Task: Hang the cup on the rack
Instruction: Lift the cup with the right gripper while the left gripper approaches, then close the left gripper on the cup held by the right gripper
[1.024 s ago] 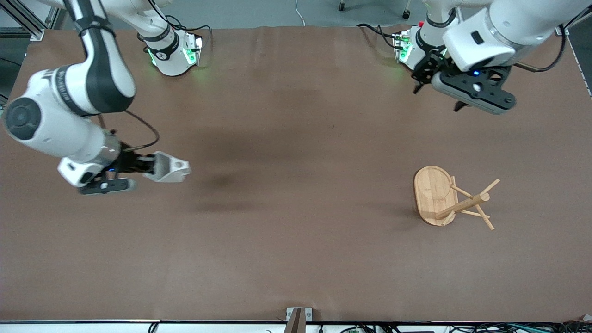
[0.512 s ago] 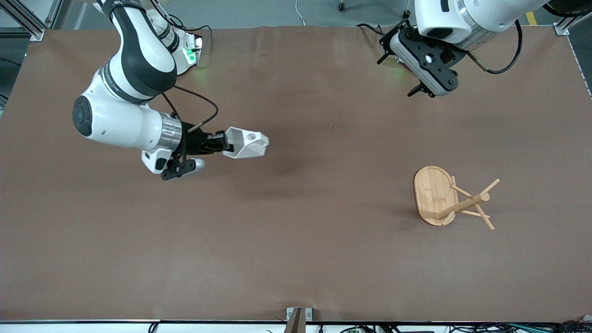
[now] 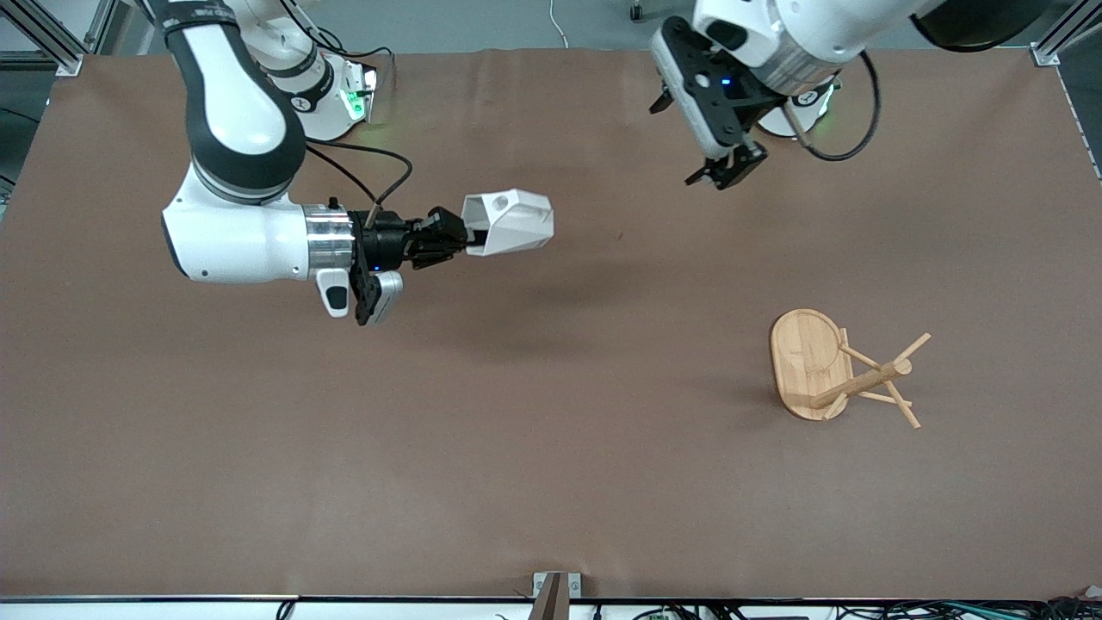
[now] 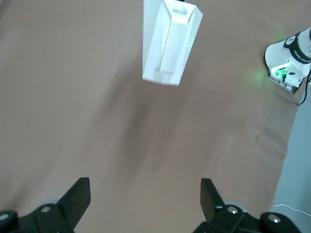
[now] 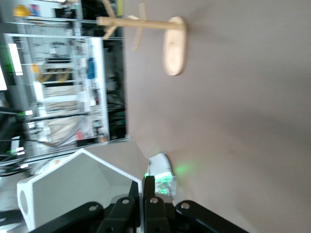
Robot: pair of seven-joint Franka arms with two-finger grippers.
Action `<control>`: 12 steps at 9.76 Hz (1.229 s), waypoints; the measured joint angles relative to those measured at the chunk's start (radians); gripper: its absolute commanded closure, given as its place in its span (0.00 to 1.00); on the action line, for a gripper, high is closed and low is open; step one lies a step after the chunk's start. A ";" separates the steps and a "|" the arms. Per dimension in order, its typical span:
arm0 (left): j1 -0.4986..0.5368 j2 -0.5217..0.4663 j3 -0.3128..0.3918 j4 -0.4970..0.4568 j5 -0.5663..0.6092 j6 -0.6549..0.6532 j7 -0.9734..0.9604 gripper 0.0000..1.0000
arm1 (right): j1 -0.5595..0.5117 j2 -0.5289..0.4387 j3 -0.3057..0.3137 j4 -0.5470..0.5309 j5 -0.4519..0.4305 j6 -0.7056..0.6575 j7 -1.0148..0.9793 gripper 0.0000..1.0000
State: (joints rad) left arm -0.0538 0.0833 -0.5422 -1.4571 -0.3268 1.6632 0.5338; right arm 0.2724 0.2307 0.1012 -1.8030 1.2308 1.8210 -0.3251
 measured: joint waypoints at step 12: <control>-0.050 0.045 -0.076 -0.061 -0.035 0.267 0.016 0.00 | 0.062 0.003 0.006 -0.018 0.141 -0.028 -0.024 0.98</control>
State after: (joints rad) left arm -0.1040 0.1286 -0.6178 -1.5184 -0.3623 1.9302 0.5499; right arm 0.3345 0.2341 0.1077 -1.8206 1.3717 1.7931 -0.3487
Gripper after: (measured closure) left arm 0.000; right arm 0.956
